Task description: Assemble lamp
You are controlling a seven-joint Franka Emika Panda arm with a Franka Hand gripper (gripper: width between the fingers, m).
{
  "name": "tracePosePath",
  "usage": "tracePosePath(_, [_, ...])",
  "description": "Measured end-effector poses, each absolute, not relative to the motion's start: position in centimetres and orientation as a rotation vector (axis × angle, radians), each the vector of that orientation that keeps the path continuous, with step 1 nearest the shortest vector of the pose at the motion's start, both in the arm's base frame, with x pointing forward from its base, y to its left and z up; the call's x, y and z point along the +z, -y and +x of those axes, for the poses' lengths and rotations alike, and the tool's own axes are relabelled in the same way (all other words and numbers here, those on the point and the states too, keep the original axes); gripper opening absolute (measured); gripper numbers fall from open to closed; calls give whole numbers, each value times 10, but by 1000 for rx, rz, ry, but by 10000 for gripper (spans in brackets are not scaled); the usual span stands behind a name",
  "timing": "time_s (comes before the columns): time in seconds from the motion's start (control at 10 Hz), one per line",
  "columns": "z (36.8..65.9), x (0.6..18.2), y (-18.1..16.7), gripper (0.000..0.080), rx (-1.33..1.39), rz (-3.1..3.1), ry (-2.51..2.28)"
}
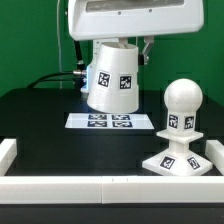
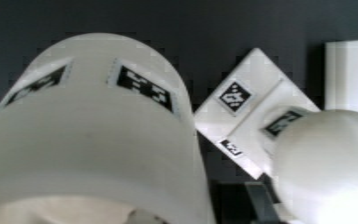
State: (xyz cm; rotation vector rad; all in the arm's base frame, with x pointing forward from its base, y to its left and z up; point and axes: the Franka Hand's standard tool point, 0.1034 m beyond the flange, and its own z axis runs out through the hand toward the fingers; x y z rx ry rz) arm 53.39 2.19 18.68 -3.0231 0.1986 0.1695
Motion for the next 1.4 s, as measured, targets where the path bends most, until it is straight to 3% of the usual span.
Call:
tracePosePath(0.1, [539, 207, -38, 44, 147, -3016, -186])
tracePosePath(0.5, [566, 230, -75, 44, 117, -3009, -268])
tracePosePath(0.7, [574, 224, -91, 44, 120, -3012, -277])
tracePosePath(1.1, [575, 192, -104, 44, 135, -3024, -272])
tracePosePath(1.4, [575, 192, -104, 44, 137, -3024, -272])
